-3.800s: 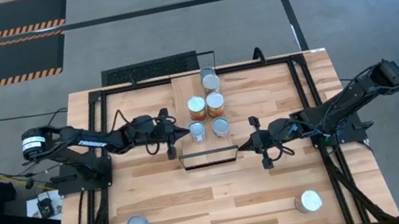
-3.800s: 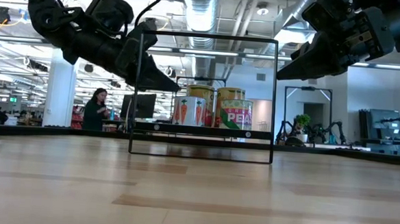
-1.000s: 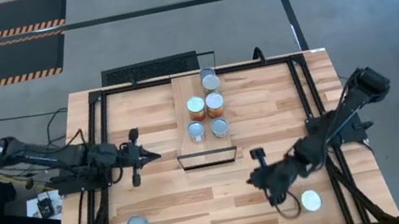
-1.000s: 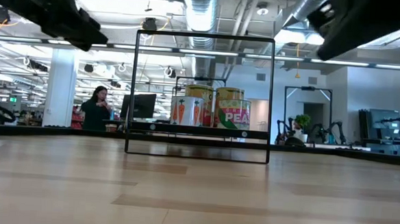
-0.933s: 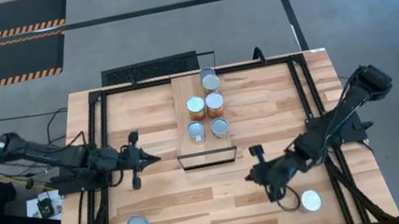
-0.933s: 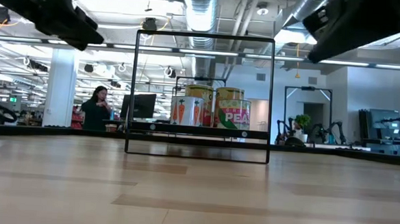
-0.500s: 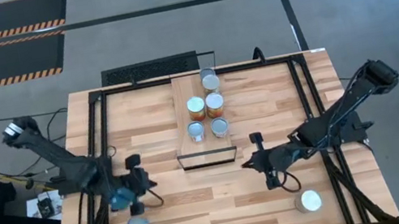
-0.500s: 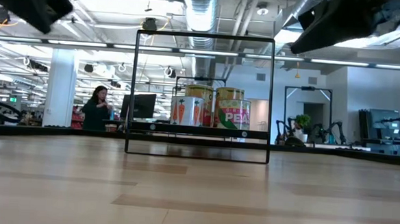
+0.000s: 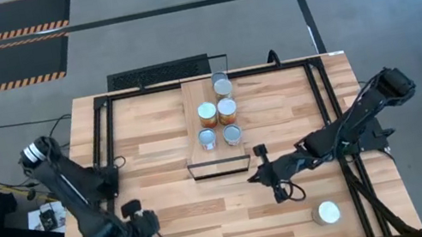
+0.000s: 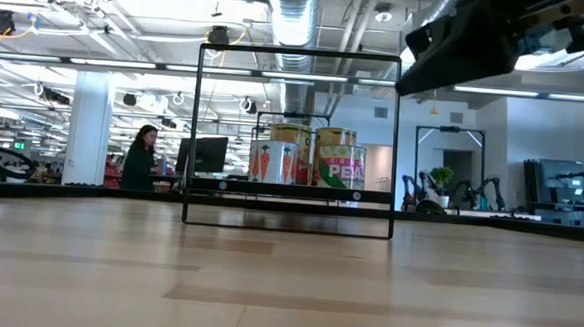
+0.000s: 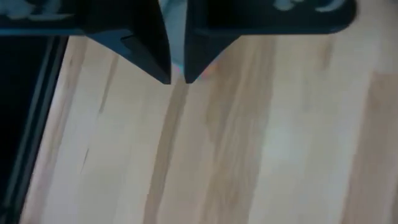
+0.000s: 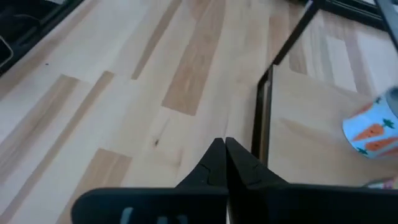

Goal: Pick and place cans onto a shelf
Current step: Put the small blue can on the shelf aligned with the small dark green can

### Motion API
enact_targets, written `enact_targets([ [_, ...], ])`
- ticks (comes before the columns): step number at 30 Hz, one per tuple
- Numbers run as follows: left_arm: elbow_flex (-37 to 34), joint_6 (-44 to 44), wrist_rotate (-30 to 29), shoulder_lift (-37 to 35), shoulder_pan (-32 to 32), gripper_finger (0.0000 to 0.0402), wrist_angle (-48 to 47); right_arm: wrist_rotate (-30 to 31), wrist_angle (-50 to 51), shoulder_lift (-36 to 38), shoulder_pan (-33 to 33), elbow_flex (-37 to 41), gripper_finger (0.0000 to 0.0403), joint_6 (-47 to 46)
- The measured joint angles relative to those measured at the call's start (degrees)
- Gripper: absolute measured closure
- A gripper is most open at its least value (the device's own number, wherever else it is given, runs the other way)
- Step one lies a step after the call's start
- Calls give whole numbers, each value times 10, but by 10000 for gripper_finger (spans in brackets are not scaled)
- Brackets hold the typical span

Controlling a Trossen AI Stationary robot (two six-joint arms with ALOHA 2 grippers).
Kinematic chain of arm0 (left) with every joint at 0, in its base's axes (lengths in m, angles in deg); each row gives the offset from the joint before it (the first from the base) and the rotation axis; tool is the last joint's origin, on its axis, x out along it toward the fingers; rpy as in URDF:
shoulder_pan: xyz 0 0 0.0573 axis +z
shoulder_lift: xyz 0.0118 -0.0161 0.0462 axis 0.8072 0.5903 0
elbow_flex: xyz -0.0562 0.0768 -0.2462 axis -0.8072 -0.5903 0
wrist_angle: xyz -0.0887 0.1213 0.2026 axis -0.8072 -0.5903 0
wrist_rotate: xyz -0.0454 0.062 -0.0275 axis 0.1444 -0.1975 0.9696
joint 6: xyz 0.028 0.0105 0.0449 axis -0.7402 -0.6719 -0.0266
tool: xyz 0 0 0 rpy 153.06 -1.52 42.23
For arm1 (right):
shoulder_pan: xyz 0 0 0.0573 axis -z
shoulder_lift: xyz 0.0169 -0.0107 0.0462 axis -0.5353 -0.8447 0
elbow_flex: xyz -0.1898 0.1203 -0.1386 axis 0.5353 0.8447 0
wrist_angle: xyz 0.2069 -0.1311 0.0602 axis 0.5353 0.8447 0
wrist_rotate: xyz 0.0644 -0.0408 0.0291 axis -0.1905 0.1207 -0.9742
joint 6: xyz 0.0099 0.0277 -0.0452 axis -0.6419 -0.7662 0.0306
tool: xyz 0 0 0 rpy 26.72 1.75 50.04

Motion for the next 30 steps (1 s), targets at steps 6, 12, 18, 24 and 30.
enact_targets([
  [6, 33, 68, 29, 76, -28, 299, 0, -2, 0, 2, 3, 0, 398, 9],
  [12, 46, 104, 56, 108, -29, 243, -6, -2, -1, 4, 0, 0, 400, 10],
  [18, 44, 129, 63, 132, -28, 243, -35, 0, 0, 4, 0, 0, 395, 10],
  [24, 43, 123, 72, 151, -28, 288, -37, 0, 2, 4, 0, 0, 400, 10],
  [30, 41, 79, 55, 134, -19, 384, -46, 5, 3, 4, 0, 0, 396, 10],
])
